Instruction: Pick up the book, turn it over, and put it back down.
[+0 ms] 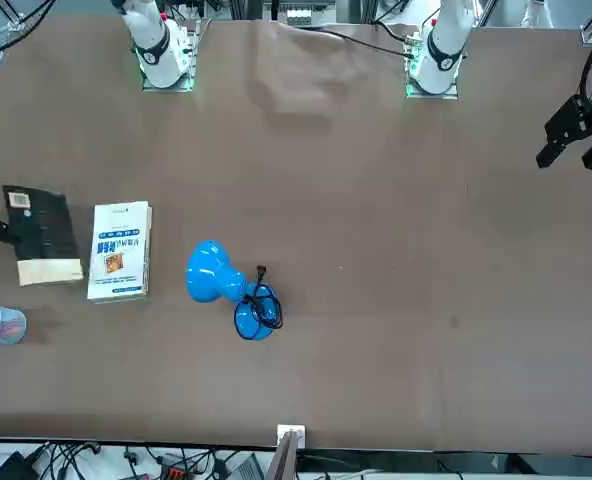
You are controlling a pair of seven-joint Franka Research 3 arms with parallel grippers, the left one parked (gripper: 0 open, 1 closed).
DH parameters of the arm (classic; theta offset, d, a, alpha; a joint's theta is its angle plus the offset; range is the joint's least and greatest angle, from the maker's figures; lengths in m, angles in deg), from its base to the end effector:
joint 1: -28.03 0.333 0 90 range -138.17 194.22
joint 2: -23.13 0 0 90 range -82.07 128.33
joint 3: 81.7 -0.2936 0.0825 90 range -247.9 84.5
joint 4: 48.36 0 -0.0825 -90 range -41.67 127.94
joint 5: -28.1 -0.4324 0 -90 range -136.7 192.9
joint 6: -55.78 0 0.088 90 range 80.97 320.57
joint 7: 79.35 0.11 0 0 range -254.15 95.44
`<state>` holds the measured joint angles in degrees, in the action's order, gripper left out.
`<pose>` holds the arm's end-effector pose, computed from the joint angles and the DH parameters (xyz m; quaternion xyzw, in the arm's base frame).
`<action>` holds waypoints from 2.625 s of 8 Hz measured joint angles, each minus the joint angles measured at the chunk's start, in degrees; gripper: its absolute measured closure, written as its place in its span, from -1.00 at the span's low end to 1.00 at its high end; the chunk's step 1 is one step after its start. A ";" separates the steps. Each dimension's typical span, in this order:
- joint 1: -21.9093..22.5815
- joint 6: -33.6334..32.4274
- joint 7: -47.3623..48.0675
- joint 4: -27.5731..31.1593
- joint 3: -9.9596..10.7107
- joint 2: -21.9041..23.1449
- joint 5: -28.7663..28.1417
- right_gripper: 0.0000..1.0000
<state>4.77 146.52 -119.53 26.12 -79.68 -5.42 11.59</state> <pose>0.6626 -0.2738 0.4122 -0.9789 -0.1119 0.0167 0.1700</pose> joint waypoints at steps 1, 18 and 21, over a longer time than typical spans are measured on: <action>4.06 1.31 3.59 0.07 -0.12 2.20 8.25 0.78; 53.88 -6.33 79.71 22.08 -0.47 -5.29 80.18 0.78; 56.11 -4.84 90.36 29.33 -0.47 -5.36 88.00 0.78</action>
<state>60.88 141.67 -29.16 55.45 -80.15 -10.79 99.59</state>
